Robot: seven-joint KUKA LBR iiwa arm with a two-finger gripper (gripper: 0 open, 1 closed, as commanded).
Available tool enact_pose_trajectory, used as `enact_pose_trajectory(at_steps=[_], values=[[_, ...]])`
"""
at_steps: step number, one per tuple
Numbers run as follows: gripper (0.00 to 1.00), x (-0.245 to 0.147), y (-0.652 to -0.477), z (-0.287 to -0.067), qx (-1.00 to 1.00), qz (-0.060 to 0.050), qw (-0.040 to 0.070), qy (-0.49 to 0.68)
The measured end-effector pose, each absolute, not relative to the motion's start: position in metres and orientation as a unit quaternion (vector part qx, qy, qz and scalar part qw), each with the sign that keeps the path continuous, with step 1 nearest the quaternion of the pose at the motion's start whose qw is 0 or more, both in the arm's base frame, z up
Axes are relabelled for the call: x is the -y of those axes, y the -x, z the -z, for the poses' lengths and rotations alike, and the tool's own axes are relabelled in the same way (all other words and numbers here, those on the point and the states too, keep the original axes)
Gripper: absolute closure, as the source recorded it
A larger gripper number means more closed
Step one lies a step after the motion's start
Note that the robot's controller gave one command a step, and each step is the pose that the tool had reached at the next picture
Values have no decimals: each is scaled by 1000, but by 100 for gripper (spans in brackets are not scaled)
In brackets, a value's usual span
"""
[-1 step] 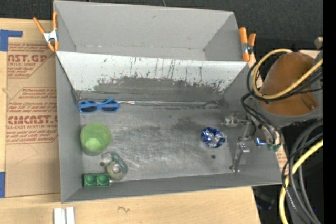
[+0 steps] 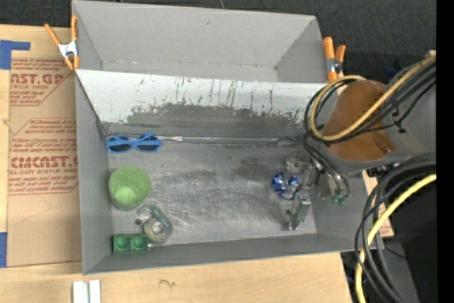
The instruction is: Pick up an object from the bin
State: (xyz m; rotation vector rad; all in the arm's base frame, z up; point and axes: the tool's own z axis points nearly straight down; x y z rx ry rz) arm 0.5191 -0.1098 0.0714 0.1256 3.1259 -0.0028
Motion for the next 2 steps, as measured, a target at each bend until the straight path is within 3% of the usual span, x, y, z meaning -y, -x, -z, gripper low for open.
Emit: enact_pose_trajectory(at_steps=[1, 2], values=[[100, 111, -520, -75, -999, 2, 9, -40], [100, 96, -523, -209, -1000, 1, 5, 27]])
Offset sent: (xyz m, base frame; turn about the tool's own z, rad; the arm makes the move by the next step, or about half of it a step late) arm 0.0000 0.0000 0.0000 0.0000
